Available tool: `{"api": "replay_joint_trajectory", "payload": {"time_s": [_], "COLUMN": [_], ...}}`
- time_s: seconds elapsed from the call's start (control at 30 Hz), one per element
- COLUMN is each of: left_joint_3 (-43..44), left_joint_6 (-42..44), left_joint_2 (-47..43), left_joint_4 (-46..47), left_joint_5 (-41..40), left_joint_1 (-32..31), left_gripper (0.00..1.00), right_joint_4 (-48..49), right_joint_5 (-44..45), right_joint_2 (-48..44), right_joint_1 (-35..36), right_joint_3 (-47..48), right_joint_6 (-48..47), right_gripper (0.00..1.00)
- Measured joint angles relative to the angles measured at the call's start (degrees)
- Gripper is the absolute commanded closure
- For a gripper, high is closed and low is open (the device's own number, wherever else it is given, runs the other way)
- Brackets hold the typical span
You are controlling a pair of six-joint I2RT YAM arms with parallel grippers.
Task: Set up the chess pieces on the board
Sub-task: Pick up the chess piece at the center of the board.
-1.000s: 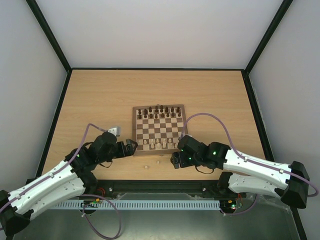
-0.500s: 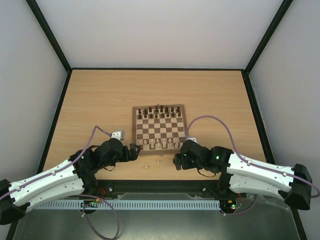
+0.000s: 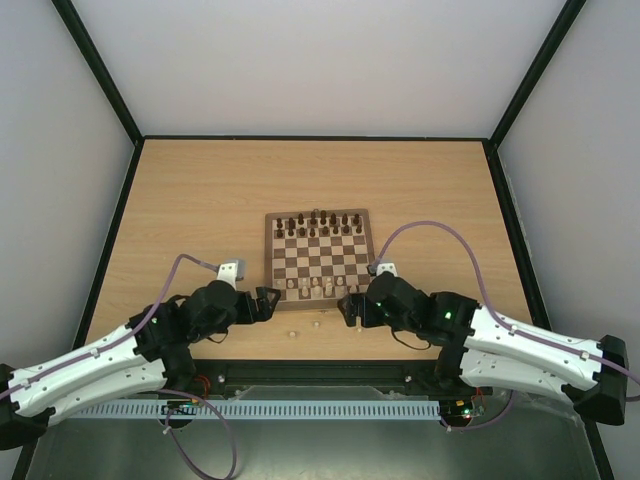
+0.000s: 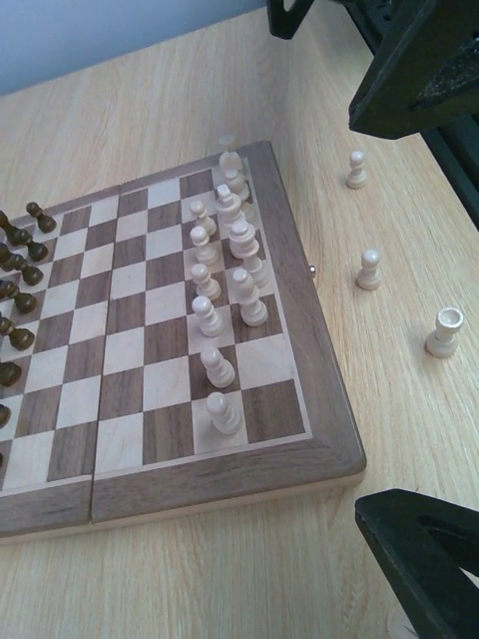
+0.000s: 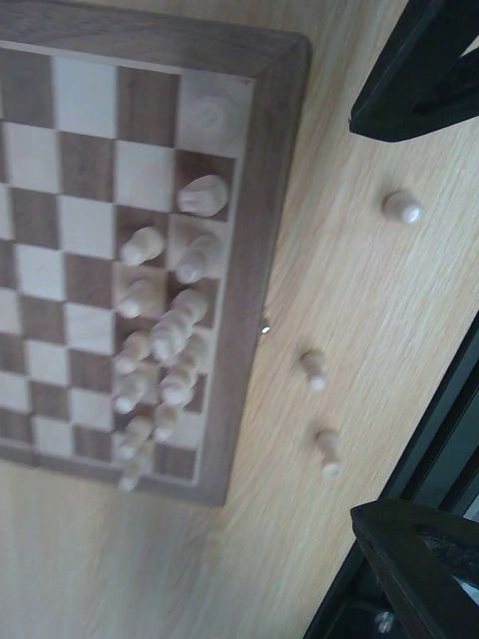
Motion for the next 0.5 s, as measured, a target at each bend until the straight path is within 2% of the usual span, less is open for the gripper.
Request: {"api": "replay_joint_trajectory", "payload": {"time_s": [0.17,0.5], "left_joint_3": [-0.2,-2.1], "left_joint_6": [0.4,1.6], "left_joint_2": [-0.6,-3.9], "left_joint_4": [0.4,1.2], "left_joint_5": [-0.2,-0.4], "left_joint_1": [-0.4,-0.6], "left_gripper": [0.01,0.01], "right_joint_4": [0.4,3.3], "right_joint_5": [2.6,4.9], "right_joint_2": [-0.1,-0.1], "right_joint_1": [0.0,0.0], "right_joint_3": [3.8,4.3], "right_joint_6": [0.1,-2.0], "right_gripper": [0.01,0.01]}}
